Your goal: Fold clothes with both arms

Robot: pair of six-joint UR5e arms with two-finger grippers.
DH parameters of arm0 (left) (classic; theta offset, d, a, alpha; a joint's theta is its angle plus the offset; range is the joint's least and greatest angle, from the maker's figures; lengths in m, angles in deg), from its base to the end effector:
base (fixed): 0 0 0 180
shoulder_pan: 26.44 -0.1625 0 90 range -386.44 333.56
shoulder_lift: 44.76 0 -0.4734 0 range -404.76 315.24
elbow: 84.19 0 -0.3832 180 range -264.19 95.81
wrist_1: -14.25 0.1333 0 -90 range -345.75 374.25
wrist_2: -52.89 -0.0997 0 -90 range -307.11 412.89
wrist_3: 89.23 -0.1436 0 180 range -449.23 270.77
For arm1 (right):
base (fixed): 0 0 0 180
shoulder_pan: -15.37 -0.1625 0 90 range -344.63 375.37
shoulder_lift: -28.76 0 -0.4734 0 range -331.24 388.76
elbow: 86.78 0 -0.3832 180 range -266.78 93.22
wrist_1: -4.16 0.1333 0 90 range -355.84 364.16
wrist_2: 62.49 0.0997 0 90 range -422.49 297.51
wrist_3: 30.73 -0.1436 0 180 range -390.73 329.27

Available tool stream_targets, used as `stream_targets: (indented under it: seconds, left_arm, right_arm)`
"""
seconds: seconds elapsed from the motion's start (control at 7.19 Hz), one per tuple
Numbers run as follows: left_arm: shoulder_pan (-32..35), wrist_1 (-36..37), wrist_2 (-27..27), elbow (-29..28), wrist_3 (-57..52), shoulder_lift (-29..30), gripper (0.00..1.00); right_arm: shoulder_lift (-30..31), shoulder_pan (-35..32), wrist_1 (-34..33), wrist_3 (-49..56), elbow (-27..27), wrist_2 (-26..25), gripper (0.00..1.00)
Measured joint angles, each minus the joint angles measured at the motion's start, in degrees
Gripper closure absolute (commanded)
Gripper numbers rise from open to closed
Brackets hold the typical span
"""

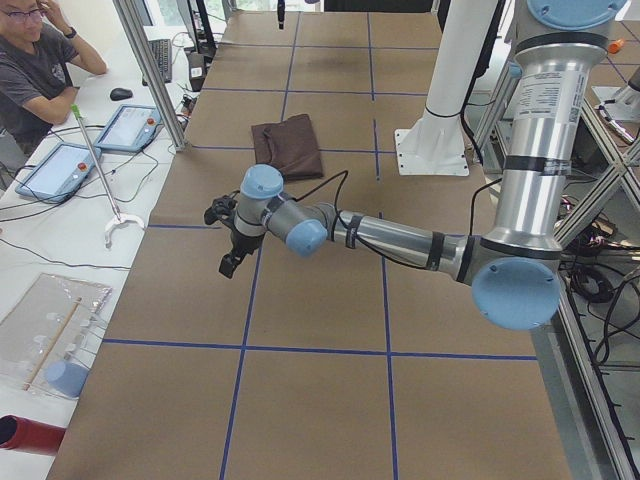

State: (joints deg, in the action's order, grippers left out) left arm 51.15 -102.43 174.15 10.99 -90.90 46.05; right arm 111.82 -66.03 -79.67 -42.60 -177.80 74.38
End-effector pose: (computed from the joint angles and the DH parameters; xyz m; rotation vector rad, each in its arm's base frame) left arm 0.0582 -0.5381 0.6454 0.5066 0.5836 0.3890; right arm -0.0552 -0.5554 0.6502 0.0843 -0.8419 -0.0472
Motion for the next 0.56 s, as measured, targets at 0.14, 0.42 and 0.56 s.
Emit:
stream_targets:
  seconds: [0.14, 0.42, 0.56]
  left_arm:
    - [0.91, -0.36, -0.84, -1.14, -2.43, -0.32, 0.0]
    - [1.5, 0.21, -1.37, -2.95, -3.87, -1.22, 0.0]
    - [1.95, 3.83, 0.56, -2.81, -3.98, -1.87, 0.0]
  right_arm:
    - [3.8, -0.88, 0.48, 0.84, -2.22, 0.28, 0.0]
    - [6.94, -1.32, 0.85, -0.51, -5.44, 0.44, 0.0]
    - [8.26, -1.35, 0.89, -0.87, -6.91, 0.58, 0.0]
